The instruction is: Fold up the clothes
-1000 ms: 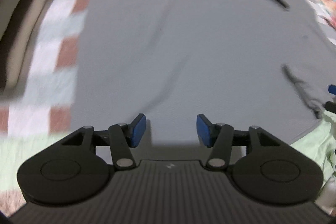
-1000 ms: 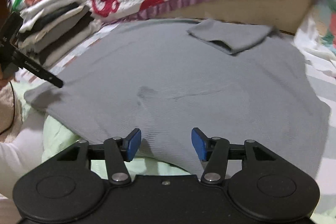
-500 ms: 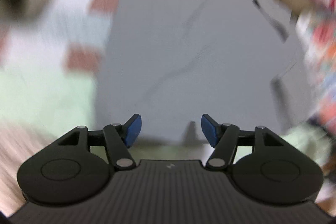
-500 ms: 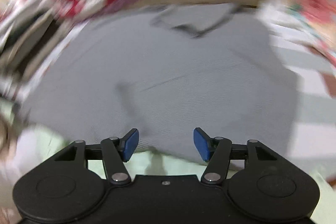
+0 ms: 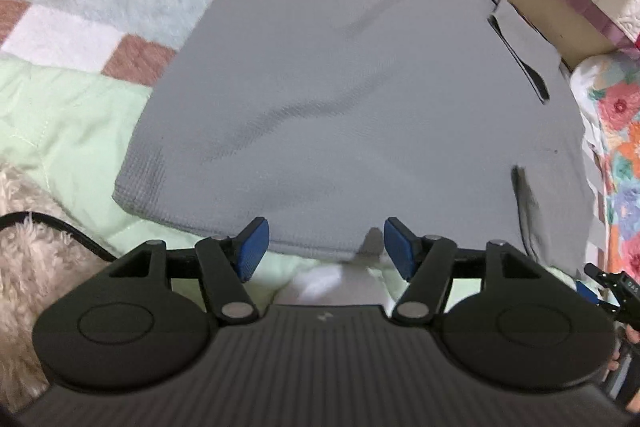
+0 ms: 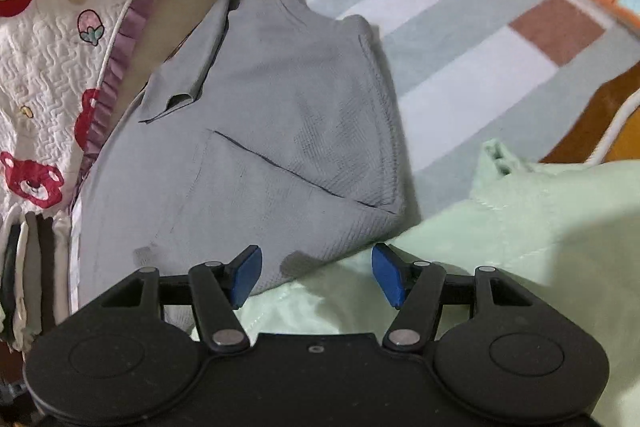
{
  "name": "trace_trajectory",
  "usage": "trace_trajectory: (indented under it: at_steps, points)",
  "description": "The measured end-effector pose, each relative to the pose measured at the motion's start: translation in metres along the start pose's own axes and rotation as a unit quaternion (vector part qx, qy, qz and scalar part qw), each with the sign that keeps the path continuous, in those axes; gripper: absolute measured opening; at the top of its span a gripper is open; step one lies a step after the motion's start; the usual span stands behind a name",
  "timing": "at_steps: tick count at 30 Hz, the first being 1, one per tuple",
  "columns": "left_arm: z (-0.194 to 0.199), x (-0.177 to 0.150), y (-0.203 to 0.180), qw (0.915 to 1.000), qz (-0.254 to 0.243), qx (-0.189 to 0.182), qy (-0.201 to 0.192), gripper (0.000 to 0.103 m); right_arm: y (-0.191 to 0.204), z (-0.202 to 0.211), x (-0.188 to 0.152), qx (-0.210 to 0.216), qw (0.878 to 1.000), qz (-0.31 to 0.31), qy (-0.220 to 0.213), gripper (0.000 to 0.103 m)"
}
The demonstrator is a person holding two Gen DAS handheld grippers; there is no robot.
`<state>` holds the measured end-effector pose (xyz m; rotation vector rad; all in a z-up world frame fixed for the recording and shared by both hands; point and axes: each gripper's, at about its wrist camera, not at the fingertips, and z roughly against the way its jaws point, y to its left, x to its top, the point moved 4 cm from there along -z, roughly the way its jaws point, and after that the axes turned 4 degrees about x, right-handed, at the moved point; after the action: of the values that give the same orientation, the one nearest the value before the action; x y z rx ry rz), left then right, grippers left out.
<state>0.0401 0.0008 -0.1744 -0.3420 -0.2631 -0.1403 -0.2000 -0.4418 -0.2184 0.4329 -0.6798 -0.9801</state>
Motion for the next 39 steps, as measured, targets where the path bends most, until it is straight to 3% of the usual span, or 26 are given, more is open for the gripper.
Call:
trace_trajectory:
  at_steps: [3,6,10,14,18,21,27,31,35,38,39]
  points:
    - [0.009,0.003,0.001,0.9995,0.008,0.008,-0.03,0.064,-0.004,-0.01,0.004,0.018,0.999,-0.014,-0.034,0.067]
    - [0.012,0.006,0.001,0.9989,0.008,0.016,-0.043,0.068,-0.002,-0.012,0.005,0.04,0.997,-0.016,-0.06,0.01]
    - [0.011,0.007,0.002,0.9995,0.018,0.009,-0.023,0.068,0.008,-0.006,0.011,0.069,0.993,0.003,-0.091,0.009]
    - [0.018,0.007,0.006,0.9965,0.067,-0.046,-0.018,0.069,0.025,0.007,0.027,0.107,0.986,0.022,-0.124,0.009]
    - [0.01,0.003,-0.003,0.9973,0.065,-0.033,0.002,0.069,0.043,0.009,0.041,0.11,0.983,0.052,-0.136,0.009]
    - [0.001,-0.003,-0.014,0.9972,0.056,-0.027,0.04,0.069,0.053,0.008,0.05,0.114,0.982,0.058,-0.141,0.009]
    - [0.0,-0.021,-0.028,0.9905,0.099,-0.077,0.056,0.075,0.071,0.011,0.063,0.139,0.976,0.074,-0.151,0.009]
    - [-0.008,-0.018,-0.021,0.992,0.126,0.0,0.008,0.075,0.075,0.01,0.066,0.149,0.975,0.078,-0.148,0.009]
    - [-0.016,-0.011,-0.013,0.9882,0.146,0.038,-0.027,0.075,0.075,0.013,0.064,0.159,0.973,0.08,-0.15,0.009]
    - [-0.014,-0.011,-0.002,0.9766,0.201,0.032,-0.071,0.07,0.072,0.016,0.065,0.164,0.972,0.074,-0.154,0.009]
    - [-0.013,-0.009,-0.002,0.9759,0.197,0.034,-0.087,0.056,0.07,0.016,0.065,0.163,0.972,0.073,-0.153,0.009]
